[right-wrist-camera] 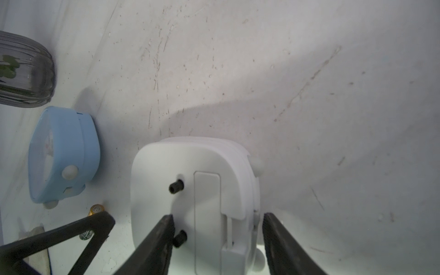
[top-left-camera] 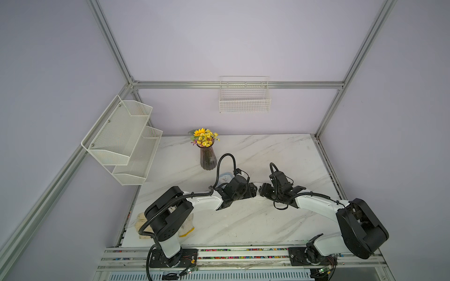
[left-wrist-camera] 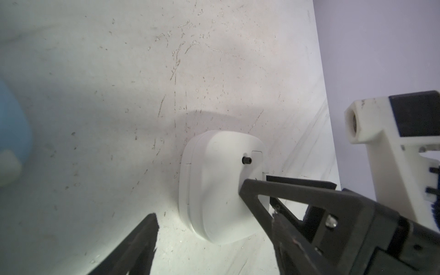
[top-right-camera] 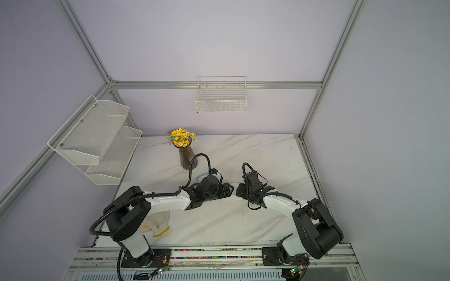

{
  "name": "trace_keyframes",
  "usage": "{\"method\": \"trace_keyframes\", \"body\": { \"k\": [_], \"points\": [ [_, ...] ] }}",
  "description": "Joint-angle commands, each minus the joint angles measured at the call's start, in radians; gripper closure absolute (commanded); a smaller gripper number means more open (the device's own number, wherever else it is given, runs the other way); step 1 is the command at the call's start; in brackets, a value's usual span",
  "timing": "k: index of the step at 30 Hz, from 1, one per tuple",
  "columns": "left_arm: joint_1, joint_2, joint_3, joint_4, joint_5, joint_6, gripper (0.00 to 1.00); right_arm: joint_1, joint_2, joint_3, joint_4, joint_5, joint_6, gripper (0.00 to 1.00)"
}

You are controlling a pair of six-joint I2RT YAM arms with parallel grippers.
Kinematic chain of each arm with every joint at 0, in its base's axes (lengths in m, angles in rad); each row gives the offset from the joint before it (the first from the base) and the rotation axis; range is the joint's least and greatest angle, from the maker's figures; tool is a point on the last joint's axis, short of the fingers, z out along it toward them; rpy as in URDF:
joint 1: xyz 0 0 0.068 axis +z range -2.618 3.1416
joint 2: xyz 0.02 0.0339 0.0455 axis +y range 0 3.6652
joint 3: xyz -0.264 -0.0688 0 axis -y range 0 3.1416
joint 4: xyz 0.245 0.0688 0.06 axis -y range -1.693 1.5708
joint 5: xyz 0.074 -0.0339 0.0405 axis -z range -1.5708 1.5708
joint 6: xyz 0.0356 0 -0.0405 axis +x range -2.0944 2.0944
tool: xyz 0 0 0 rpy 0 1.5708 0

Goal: Insert the battery into the alarm
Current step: Adjust the alarm at the center of the board.

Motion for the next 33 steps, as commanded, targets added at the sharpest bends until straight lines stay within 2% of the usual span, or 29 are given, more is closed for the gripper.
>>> {"method": "trace_keyframes", "body": {
  "k": [1,7,23,33],
  "points": [
    [0.004,-0.001,-0.012,0.058,-0.023,-0.035,0.24,0.007,0.012,-0.011,-0.003,0.022,0.007,0.4],
    [0.011,0.016,-0.026,0.093,-0.009,-0.049,0.23,0.007,-0.012,-0.02,-0.012,0.036,0.015,0.42],
    [0.031,0.101,-0.074,0.252,0.063,-0.127,0.23,0.007,-0.049,-0.063,0.029,-0.028,0.075,0.44],
    [0.033,0.147,-0.114,0.395,0.134,-0.187,0.27,0.006,-0.078,-0.08,0.037,-0.041,0.099,0.45]
  ]
}}
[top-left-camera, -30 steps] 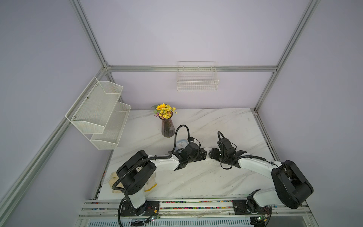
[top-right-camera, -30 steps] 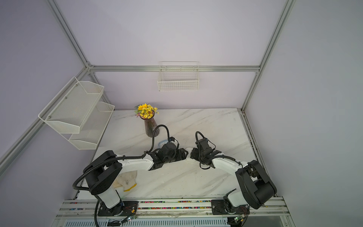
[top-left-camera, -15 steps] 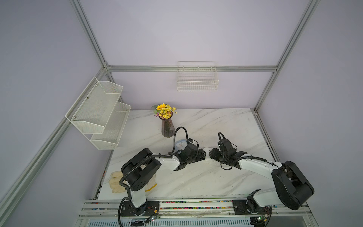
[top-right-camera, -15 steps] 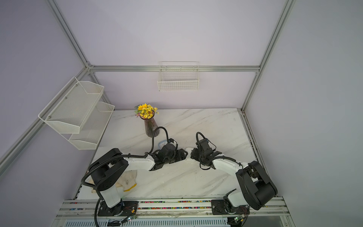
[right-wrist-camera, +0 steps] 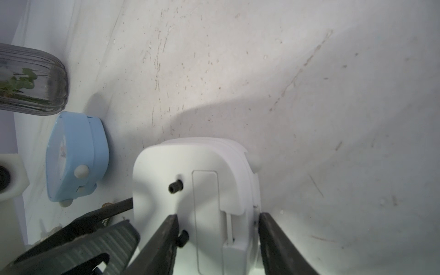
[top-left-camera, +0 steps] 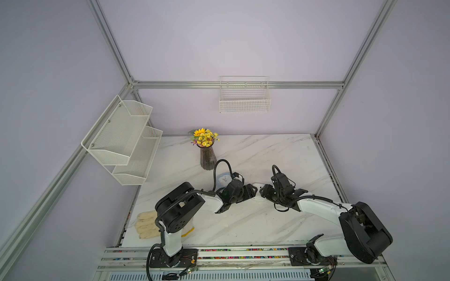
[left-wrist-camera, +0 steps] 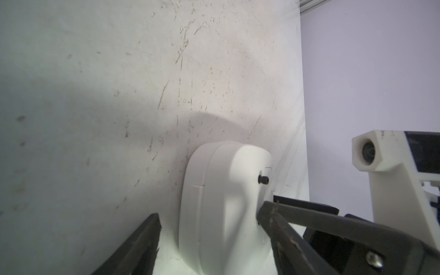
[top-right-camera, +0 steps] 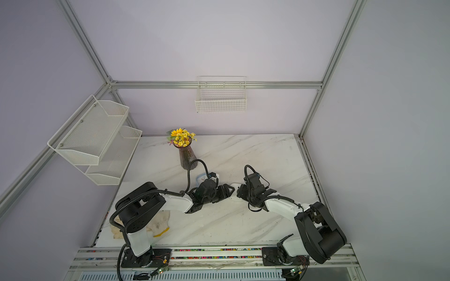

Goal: Insert the battery into the alarm
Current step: Adjust the alarm at the center of the board.

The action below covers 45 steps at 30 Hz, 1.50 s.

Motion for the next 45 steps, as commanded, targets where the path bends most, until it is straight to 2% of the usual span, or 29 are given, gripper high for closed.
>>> {"method": "trace_keyframes", "body": {
  "k": [1,14,24,36,40,45],
  "points": [
    [0.005,0.015,-0.023,0.061,0.028,-0.048,0.27,0.005,-0.042,-0.026,-0.005,-0.013,0.031,0.45],
    [-0.002,0.041,-0.065,0.22,0.066,-0.096,0.3,-0.029,-0.056,-0.098,0.111,-0.098,0.082,0.46],
    [-0.004,0.052,-0.086,0.317,0.074,-0.128,0.38,-0.053,-0.06,-0.139,0.178,-0.163,0.112,0.46],
    [-0.012,0.016,-0.095,0.326,0.049,-0.084,0.56,-0.062,-0.079,-0.162,0.212,-0.194,0.12,0.45],
    [-0.014,-0.004,-0.094,0.274,0.024,-0.06,0.58,-0.063,-0.085,-0.155,0.211,-0.199,0.116,0.41],
    [-0.015,-0.047,-0.061,0.153,-0.027,0.024,0.59,-0.064,-0.133,-0.142,0.183,-0.194,0.107,0.22]
  ]
}}
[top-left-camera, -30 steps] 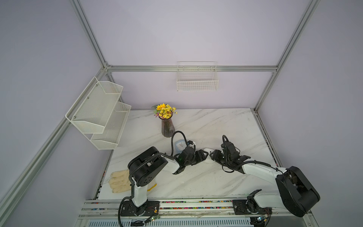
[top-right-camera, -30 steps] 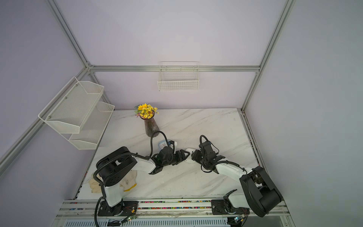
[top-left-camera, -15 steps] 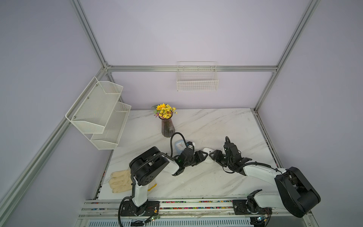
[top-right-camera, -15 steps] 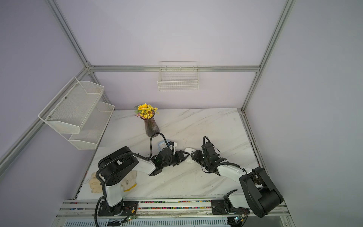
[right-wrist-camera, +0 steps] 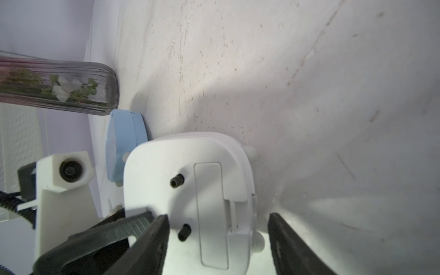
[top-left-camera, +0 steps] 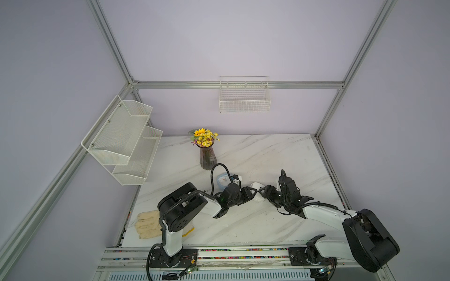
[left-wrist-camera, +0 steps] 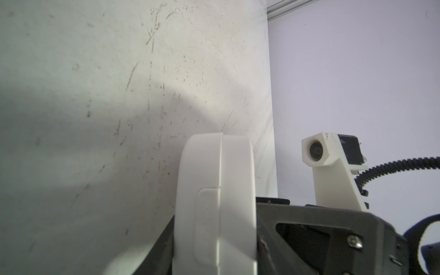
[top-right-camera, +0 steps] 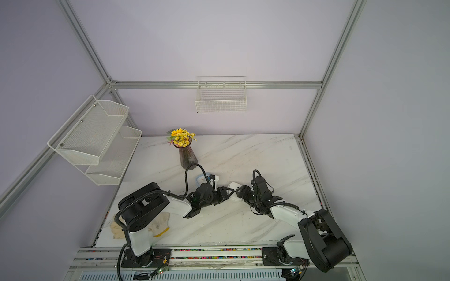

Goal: Insert the battery into the alarm
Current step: Adjust the alarm at the center of the board.

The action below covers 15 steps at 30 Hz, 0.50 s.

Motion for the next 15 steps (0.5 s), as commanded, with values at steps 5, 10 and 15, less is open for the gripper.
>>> {"method": "trace_keyframes", "body": {
  "k": [5,10,15],
  "points": [
    [-0.011,-0.107,0.122,-0.312,-0.132,0.213,0.6,0.0,-0.144,0.048,-0.153,0.062,-0.035,0.17],
    [-0.049,-0.148,0.253,-0.604,-0.294,0.375,0.61,0.001,-0.288,0.087,-0.29,0.186,-0.057,0.17],
    [-0.09,-0.104,0.487,-0.93,-0.476,0.567,0.63,-0.001,-0.418,0.136,-0.428,0.331,-0.02,0.19]
  ]
}}
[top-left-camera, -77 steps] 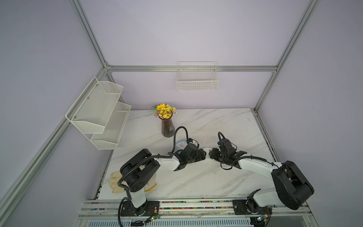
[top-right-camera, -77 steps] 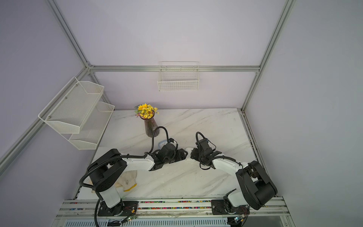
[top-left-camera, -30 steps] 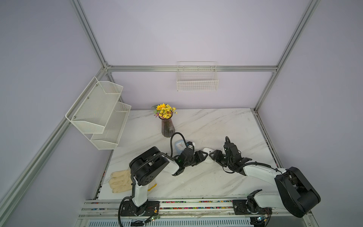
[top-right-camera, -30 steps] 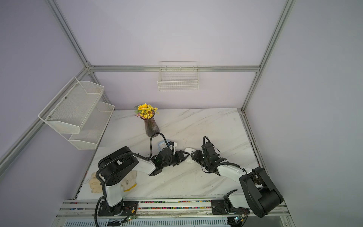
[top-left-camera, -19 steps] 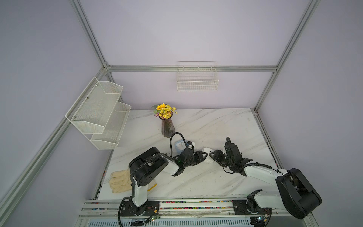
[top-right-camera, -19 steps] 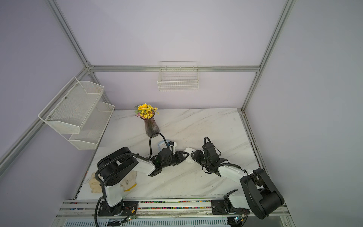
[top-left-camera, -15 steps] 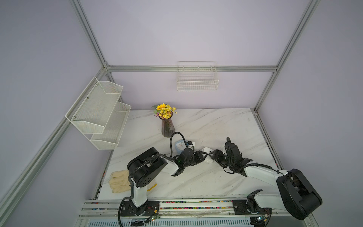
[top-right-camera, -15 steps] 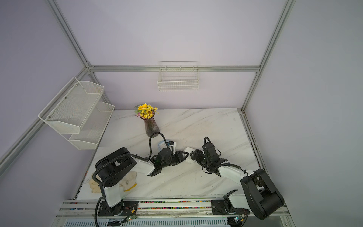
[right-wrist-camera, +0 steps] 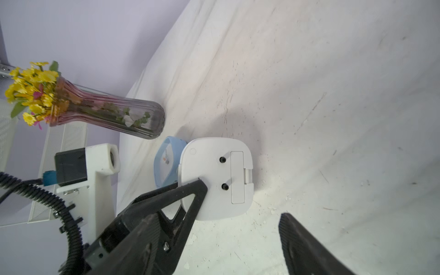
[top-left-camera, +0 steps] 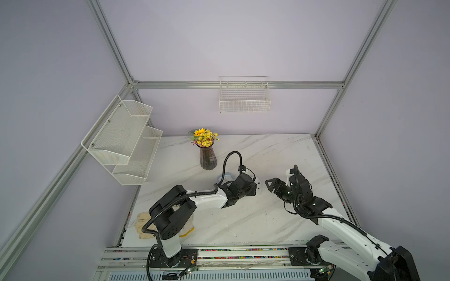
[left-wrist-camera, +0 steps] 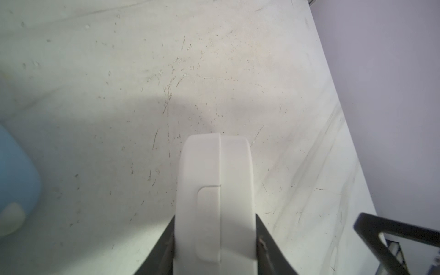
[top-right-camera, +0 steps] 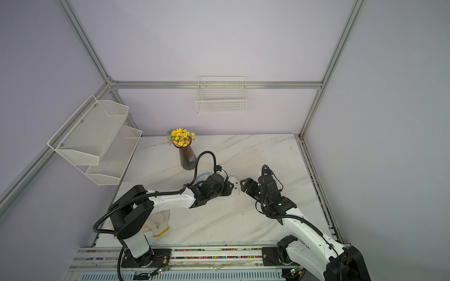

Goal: Insert the battery into the alarm
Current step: Adjust the alarm at the center of the board.

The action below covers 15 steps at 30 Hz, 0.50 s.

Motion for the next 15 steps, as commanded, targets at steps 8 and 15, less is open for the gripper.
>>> {"method": "trace_keyframes", "body": {
  "k": [8,15],
  "points": [
    [-0.081,0.162,0.429,-0.503,-0.407,0.355,0.63,0.0,-0.162,0.127,-0.411,0.421,0.046,0.21],
    [-0.123,0.32,0.63,-0.661,-0.579,0.427,0.61,0.0,-0.298,0.125,-0.453,0.499,0.05,0.21]
  ]
}}
